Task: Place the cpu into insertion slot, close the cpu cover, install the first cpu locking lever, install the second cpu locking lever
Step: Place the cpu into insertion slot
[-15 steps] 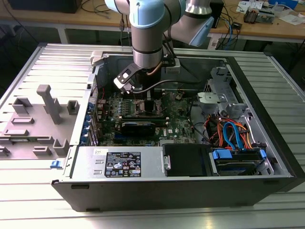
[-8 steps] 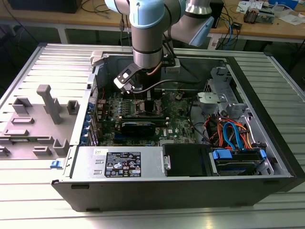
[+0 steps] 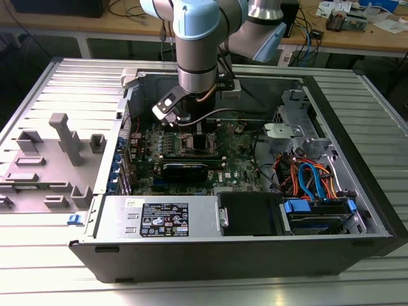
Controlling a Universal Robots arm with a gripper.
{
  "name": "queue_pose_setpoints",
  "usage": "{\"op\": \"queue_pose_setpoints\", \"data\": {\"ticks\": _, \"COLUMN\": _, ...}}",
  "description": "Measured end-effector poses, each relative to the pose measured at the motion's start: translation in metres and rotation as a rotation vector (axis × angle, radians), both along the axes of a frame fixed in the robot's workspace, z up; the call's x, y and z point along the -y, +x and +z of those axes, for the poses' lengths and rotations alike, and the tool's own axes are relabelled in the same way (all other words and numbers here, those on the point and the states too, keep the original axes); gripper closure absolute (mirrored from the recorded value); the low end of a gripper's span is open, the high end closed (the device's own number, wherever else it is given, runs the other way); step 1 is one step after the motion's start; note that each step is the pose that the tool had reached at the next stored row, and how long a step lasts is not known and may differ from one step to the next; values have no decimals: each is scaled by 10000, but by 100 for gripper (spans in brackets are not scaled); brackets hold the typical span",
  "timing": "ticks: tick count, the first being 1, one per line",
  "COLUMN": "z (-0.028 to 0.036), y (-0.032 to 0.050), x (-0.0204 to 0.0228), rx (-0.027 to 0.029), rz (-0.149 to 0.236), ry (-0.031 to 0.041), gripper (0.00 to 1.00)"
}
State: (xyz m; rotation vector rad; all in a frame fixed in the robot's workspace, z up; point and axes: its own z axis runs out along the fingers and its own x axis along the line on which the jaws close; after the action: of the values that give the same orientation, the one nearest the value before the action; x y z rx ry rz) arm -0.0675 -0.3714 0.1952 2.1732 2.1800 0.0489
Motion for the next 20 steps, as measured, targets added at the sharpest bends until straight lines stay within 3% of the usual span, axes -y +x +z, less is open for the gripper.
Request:
{"op": "queue_pose_setpoints", "data": {"ticks": 11, "z": 87, "y": 2, "x": 0, "rx": -4, "rz": 0, "ry": -1, "gripper": 38}}
{"op": "queue_pose_setpoints", "data": {"ticks": 18, "z": 217, "y": 3, "x": 0, "rx": -14, "rz": 0, "ry": -1, "gripper": 38}}
{"op": "queue_pose_setpoints", "data": {"ticks": 20, "z": 228, "y": 3, "x": -1, "rx": -14, "rz": 0, "ry": 2, "gripper": 40}}
